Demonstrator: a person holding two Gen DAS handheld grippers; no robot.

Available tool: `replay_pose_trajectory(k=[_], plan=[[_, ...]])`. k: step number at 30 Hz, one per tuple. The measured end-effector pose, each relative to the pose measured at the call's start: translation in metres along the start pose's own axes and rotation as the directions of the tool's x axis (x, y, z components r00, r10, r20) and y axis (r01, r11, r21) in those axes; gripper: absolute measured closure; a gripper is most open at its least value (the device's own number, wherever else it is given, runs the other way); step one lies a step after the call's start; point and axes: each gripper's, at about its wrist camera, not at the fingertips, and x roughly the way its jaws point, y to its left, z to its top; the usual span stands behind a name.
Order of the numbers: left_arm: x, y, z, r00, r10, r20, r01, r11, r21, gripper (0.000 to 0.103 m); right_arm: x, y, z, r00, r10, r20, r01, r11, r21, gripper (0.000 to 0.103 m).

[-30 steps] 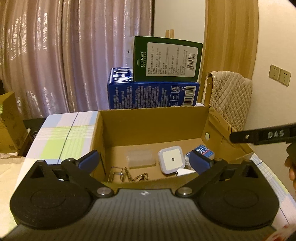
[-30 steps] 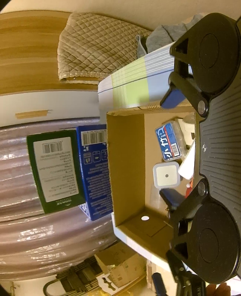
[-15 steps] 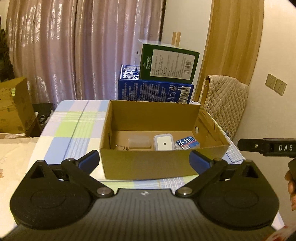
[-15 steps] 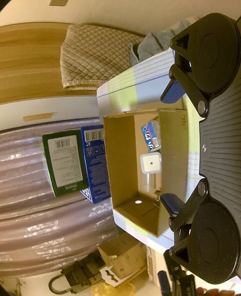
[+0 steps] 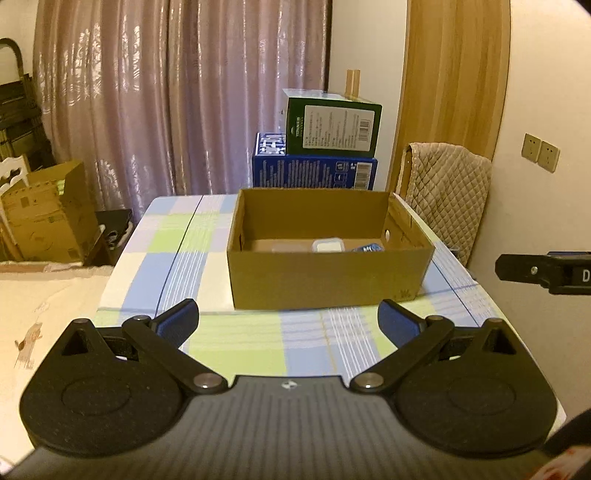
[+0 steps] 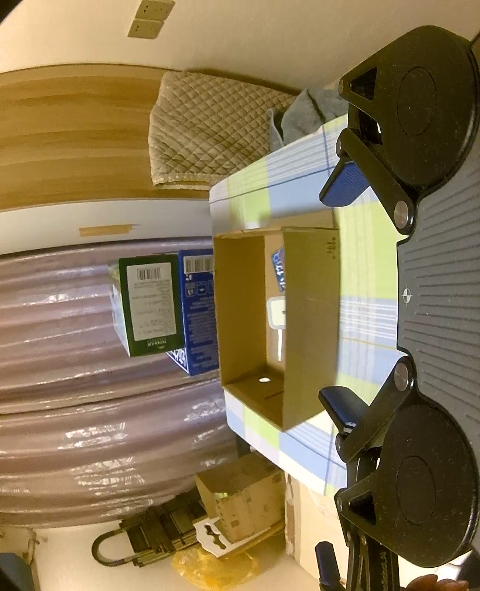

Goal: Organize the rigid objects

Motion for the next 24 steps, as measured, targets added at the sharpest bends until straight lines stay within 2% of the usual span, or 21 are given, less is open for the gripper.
replay_pose_trajectory(k=[4, 9, 13, 21, 24], plan=[[-0.027, -0.004, -0.020, 1.000, 0.003, 0.009, -0.002, 0.999, -0.034, 0.001, -0.023, 0.003, -0.019, 1.000, 0.029, 0.003, -0.029, 0.999, 0.015, 0.003], [-0.053, -0.008, -0.036, 1.000, 0.003, -0.006, -0.004, 0.998, -0.063, 0.002, -0.051, 0.011, -0.037, 1.000, 0.028, 0.014, -0.028, 1.000, -0.001, 0.003], [-0.073, -0.013, -0.042, 1.000, 0.025, 0.003, -0.025, 0.998, -0.052, 0.001, -0.072, 0.015, -0.048, 0.999, 0.028, 0.019, -0.028, 1.000, -0.009, 0.003], [-0.096, -0.021, -0.052, 1.000, 0.020, 0.000, -0.020, 0.999, -0.051, 0.001, -0.104, 0.020, -0.066, 1.000, 0.011, 0.021, -0.011, 1.000, -0.029, 0.003], [-0.103, -0.022, -0.060, 1.000, 0.015, -0.003, -0.015, 0.999, -0.046, 0.001, -0.109, 0.020, -0.075, 0.999, 0.034, 0.001, -0.034, 0.999, -0.009, 0.003]])
